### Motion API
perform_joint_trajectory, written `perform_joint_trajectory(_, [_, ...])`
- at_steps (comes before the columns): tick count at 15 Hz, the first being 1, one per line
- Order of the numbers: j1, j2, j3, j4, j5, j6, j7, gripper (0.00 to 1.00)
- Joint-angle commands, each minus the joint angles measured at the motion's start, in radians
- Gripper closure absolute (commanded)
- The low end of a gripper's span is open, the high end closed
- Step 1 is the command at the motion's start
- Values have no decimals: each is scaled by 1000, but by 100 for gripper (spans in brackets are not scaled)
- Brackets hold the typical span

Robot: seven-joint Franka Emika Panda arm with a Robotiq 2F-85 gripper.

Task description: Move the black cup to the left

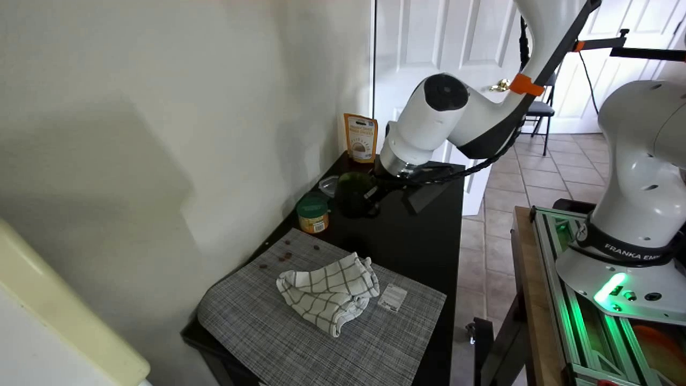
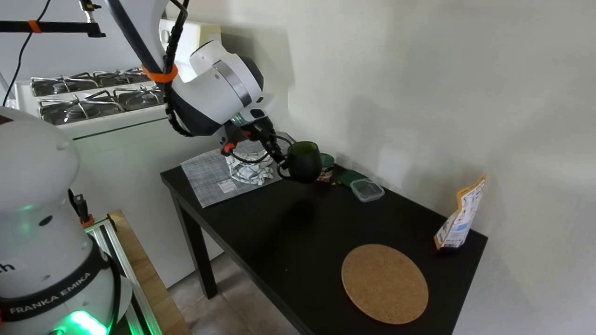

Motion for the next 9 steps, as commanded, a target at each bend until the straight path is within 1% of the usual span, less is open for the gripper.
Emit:
perform_joint_trajectory(1, [31,-75,23,-68,-209,1,195,94])
perform_joint_trajectory(3, [24,-97,20,-106,-279,19,289,94])
perform_joint_trajectory(5, [-9,-136,-12,-148,-322,50,338,94])
perform_joint_trajectory(7, [-49,-170,-55,-181,-337,80,297,94])
perform_joint_trajectory(8, [-76,-183,-83,-195,-337,107,251,94])
perform_joint_trajectory(9, [-95,-146,-107,-165,-349,155,238,94])
